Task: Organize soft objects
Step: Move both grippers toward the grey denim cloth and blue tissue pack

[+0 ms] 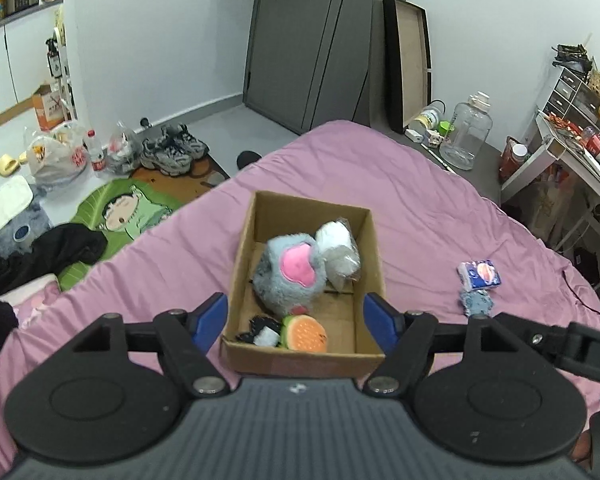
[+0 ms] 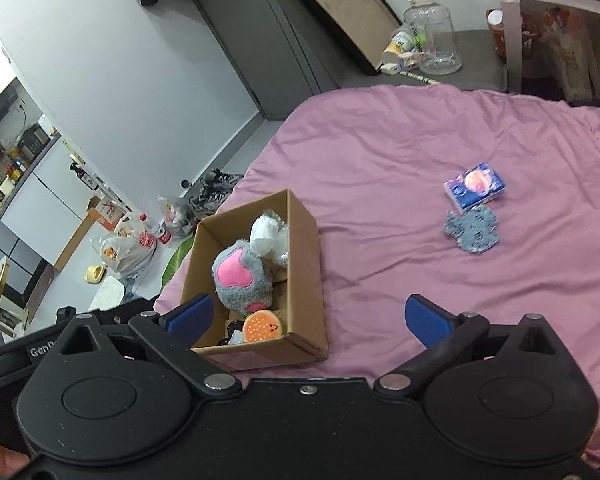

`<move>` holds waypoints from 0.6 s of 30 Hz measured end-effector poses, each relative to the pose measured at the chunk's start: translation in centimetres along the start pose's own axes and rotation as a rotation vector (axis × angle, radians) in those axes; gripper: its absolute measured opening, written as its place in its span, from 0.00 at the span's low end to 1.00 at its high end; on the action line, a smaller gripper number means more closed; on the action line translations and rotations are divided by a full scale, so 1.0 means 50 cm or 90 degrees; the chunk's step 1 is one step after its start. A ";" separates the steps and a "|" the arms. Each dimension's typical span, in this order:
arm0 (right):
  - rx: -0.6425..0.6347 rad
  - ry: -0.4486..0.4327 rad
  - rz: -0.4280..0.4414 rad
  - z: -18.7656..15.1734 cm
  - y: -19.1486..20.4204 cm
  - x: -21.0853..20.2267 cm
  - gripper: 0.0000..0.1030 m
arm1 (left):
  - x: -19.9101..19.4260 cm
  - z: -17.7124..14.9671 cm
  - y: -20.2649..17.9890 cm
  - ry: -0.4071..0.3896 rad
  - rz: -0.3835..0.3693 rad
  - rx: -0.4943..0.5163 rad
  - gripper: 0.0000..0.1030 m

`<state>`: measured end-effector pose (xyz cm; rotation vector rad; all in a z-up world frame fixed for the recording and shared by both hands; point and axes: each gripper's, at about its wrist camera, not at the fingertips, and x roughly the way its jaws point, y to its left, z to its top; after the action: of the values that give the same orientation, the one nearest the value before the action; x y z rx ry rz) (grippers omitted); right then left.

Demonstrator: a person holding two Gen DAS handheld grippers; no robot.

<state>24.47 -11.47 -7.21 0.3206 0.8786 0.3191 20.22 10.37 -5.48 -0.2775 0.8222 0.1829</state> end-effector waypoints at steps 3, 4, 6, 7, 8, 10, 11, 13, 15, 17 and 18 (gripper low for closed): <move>0.002 -0.008 0.007 0.005 -0.025 -0.021 1.00 | -0.010 -0.006 -0.018 0.000 -0.001 -0.005 0.71; 0.007 -0.008 0.008 0.005 -0.037 -0.026 1.00 | -0.014 -0.008 -0.029 -0.003 0.001 0.000 0.71; 0.019 -0.013 0.005 0.008 -0.062 -0.037 1.00 | -0.021 -0.011 -0.044 -0.007 -0.002 0.009 0.71; 0.021 -0.015 0.003 0.009 -0.074 -0.042 1.00 | -0.023 -0.013 -0.054 -0.007 -0.004 0.012 0.71; 0.023 -0.017 0.002 0.010 -0.086 -0.048 1.00 | -0.024 -0.015 -0.064 -0.006 -0.006 0.015 0.71; 0.027 -0.018 -0.002 0.011 -0.105 -0.055 1.00 | -0.024 -0.020 -0.081 -0.002 -0.007 0.018 0.71; 0.028 -0.020 -0.008 0.011 -0.115 -0.059 1.00 | -0.023 -0.022 -0.091 0.000 -0.007 0.020 0.71; 0.032 -0.021 -0.015 0.012 -0.136 -0.063 1.00 | -0.023 -0.029 -0.111 0.001 -0.005 0.027 0.71; 0.040 -0.020 -0.019 0.009 -0.156 -0.064 1.00 | -0.022 -0.036 -0.131 0.003 -0.005 0.037 0.71; 0.050 -0.020 -0.015 0.008 -0.179 -0.066 1.00 | -0.021 -0.041 -0.150 0.007 -0.009 0.041 0.71; 0.050 -0.020 -0.013 0.008 -0.185 -0.067 1.00 | -0.020 -0.044 -0.159 0.009 -0.014 0.041 0.71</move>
<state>24.08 -21.25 -8.36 0.3888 0.8643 0.2607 20.14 2.09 -4.81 -0.2276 0.8366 0.1347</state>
